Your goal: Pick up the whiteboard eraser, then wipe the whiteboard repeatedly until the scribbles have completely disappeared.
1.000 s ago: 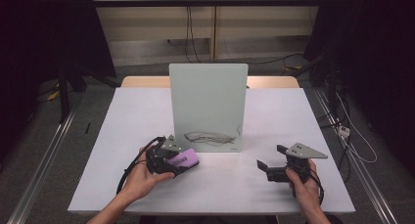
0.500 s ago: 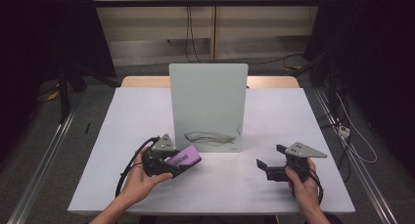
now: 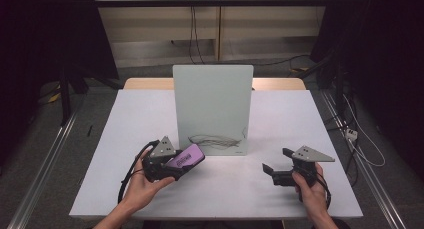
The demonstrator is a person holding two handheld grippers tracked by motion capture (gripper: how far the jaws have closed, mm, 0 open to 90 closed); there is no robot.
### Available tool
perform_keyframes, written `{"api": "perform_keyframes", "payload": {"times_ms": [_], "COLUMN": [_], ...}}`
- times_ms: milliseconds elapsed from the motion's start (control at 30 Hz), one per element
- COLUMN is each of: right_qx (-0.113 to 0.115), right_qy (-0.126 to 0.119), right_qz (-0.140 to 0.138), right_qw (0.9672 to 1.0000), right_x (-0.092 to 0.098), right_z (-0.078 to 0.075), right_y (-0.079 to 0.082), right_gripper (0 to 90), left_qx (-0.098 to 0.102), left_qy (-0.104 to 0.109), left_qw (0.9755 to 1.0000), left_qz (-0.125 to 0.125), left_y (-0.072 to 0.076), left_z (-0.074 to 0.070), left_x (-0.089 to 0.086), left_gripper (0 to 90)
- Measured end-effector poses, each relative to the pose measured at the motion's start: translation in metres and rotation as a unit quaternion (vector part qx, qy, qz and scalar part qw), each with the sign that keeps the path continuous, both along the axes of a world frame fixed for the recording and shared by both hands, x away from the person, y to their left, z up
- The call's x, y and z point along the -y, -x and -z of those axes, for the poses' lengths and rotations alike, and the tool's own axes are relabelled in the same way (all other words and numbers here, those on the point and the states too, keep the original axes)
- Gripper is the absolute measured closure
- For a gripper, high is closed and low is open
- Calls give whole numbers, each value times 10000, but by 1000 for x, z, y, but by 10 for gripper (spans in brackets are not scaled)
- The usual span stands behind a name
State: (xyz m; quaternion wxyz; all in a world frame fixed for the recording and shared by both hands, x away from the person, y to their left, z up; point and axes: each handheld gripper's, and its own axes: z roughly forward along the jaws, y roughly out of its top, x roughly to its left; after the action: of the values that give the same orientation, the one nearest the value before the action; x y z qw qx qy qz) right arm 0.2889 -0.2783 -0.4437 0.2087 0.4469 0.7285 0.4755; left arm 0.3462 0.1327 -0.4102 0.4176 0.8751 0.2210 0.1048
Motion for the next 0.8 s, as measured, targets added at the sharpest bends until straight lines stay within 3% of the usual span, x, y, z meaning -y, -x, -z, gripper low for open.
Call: {"api": "perform_keyframes", "payload": {"times_ms": [467, 800], "right_qx": [-12, 11], "right_qy": [-9, 34], "right_qz": [54, -5], "right_qw": [10000, 10000], "right_x": [-1, -1], "right_z": [2, 1], "right_y": [-4, -3], "right_gripper": [42, 42], "left_qx": [378, 673], "left_qy": [196, 38], "left_qw": [9991, 9976], "left_qz": [38, 166], "left_y": [5, 10], "left_z": [-5, -7], "left_x": [-3, 6], "left_gripper": [409, 409]}}
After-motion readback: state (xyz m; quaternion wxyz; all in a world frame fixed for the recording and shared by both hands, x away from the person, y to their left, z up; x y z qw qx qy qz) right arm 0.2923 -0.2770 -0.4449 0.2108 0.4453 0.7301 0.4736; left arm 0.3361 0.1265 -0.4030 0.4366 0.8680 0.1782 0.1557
